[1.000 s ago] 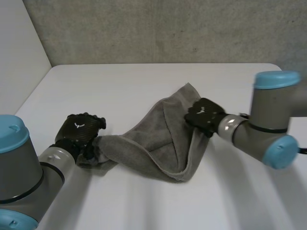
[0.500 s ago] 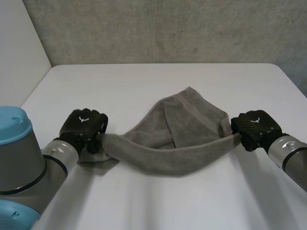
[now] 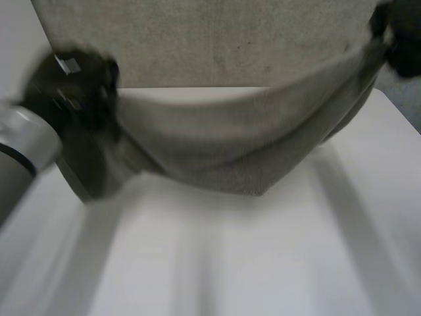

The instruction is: Fold the towel.

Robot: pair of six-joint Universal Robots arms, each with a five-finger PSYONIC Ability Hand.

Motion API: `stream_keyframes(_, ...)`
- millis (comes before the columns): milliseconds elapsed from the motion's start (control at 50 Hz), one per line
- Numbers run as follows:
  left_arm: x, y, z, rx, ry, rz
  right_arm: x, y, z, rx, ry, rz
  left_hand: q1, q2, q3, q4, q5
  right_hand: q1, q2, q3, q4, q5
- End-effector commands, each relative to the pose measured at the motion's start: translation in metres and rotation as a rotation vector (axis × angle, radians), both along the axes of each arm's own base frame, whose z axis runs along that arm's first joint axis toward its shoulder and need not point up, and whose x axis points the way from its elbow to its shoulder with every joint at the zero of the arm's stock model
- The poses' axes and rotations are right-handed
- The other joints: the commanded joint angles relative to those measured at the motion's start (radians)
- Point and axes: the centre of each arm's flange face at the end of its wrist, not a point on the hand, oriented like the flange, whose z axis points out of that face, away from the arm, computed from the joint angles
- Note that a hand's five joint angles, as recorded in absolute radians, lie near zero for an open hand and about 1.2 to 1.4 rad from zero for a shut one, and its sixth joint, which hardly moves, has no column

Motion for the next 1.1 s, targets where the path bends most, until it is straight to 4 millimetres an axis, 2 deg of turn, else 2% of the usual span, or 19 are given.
stream_keyframes(20, 0.007, 0.009, 0.050, -0.122, 0.130, -0.006, -0.021, 0.001, 0.028, 0.026, 0.047, -0.058, -0.003, -0.070, -0.147, -0.116, -0.237, 0.094, 0.076, 0.067, 0.068, 0.062)
stream_keyframes(120, 0.004, -0.008, 0.025, -0.036, 0.088, 0.009, -0.014, -0.020, -0.014, 0.182, 0.175, -0.025, -0.003, -0.070, -0.147, -0.116, -0.237, 0.094, 0.076, 0.067, 0.068, 0.062)
stream_keyframes(200, -0.007, -0.038, -0.043, 0.196, -0.028, 0.022, 0.008, -0.019, -0.044, 0.280, 0.276, 0.040, -0.003, -0.070, -0.147, -0.116, -0.237, 0.094, 0.076, 0.067, 0.068, 0.062)
stream_keyframes(320, -0.015, -0.064, -0.114, 0.397, -0.189, 0.021, 0.036, -0.023, -0.096, 0.404, 0.460, 0.061, -0.003, -0.070, -0.147, -0.116, -0.237, 0.094, 0.076, 0.067, 0.068, 0.062)
stream_keyframes(400, -0.019, -0.077, -0.122, 0.398, -0.214, 0.020, 0.058, -0.044, -0.116, 0.361, 0.471, 0.065, -0.003, -0.070, -0.147, -0.116, -0.237, 0.094, 0.076, 0.067, 0.068, 0.062)
stream_keyframes(440, -0.023, -0.085, -0.116, 0.368, -0.203, 0.019, 0.068, -0.054, -0.117, 0.299, 0.446, 0.066, -0.003, -0.070, -0.147, -0.116, -0.237, 0.094, 0.076, 0.067, 0.068, 0.062)
stream_keyframes(480, -0.027, -0.100, -0.081, 0.244, -0.138, 0.034, 0.079, -0.064, -0.112, 0.219, 0.404, 0.056, -0.003, -0.070, -0.147, -0.116, -0.237, 0.094, 0.076, 0.067, 0.068, 0.062)
stream_keyframes(540, -0.030, -0.107, -0.061, 0.165, -0.091, 0.041, 0.093, -0.078, -0.085, 0.027, 0.233, 0.005, -0.003, -0.070, -0.147, -0.116, -0.237, 0.094, 0.076, 0.067, 0.068, 0.062)
stream_keyframes(580, -0.032, -0.114, -0.019, 0.014, 0.056, 0.050, 0.098, -0.080, -0.065, -0.085, 0.104, -0.018, -0.003, -0.070, -0.147, -0.116, -0.237, 0.094, 0.076, 0.067, 0.068, 0.062)
stream_keyframes(600, -0.032, -0.114, -0.018, 0.013, 0.057, 0.050, 0.097, -0.073, -0.037, -0.207, -0.013, -0.025, -0.003, -0.070, -0.147, -0.116, -0.237, 0.094, 0.076, 0.067, 0.068, 0.062)
stream_keyframes(620, -0.029, -0.110, 0.007, -0.063, 0.147, 0.050, 0.092, -0.059, -0.007, -0.322, -0.121, -0.024, -0.003, -0.070, -0.147, -0.116, -0.237, 0.094, 0.076, 0.067, 0.068, 0.062)
stream_keyframes(660, -0.025, -0.106, 0.028, -0.133, 0.231, 0.046, 0.085, -0.043, 0.015, -0.406, -0.182, -0.017, -0.003, -0.070, -0.147, -0.116, -0.237, 0.094, 0.076, 0.067, 0.068, 0.062)
stream_keyframes(680, -0.021, -0.101, 0.045, -0.192, 0.299, 0.038, 0.085, -0.043, 0.016, -0.407, -0.183, -0.017, -0.003, -0.070, -0.147, -0.116, -0.237, 0.094, 0.076, 0.067, 0.068, 0.062)
stream_keyframes(740, -0.017, -0.100, 0.046, -0.219, 0.358, 0.029, 0.079, -0.030, 0.019, -0.403, -0.176, -0.013, -0.003, -0.070, -0.147, -0.116, -0.237, 0.094, 0.076, 0.067, 0.068, 0.062)
stream_keyframes(820, -0.015, -0.099, 0.027, -0.188, 0.336, 0.031, 0.081, -0.022, -0.020, -0.204, -0.080, 0.036, -0.003, -0.070, -0.147, -0.116, -0.237, 0.094, 0.076, 0.067, 0.068, 0.062)
stream_keyframes(920, -0.012, -0.093, -0.026, -0.064, 0.229, 0.045, 0.081, -0.008, -0.073, 0.019, 0.047, 0.089, -0.003, -0.070, -0.147, -0.116, -0.237, 0.094, 0.076, 0.067, 0.068, 0.062)
stream_keyframes(1000, -0.010, -0.081, -0.094, 0.082, 0.064, 0.018, 0.077, 0.009, -0.139, 0.188, 0.188, 0.133, -0.006, -0.073, -0.150, -0.119, -0.240, 0.094, 0.076, 0.067, 0.068, 0.062)
stream_keyframes(1020, -0.009, -0.077, -0.119, 0.126, 0.008, 0.001, 0.077, 0.009, -0.139, 0.188, 0.189, 0.133, -0.070, -0.137, -0.214, -0.183, -0.304, 0.094, 0.076, 0.067, 0.068, 0.062)
stream_keyframes(1100, -0.008, -0.064, -0.162, 0.189, -0.098, -0.043, 0.072, 0.022, -0.204, 0.314, 0.295, 0.159, -0.143, -0.210, -0.287, -0.256, -0.377, 0.094, 0.076, 0.067, 0.068, 0.062)
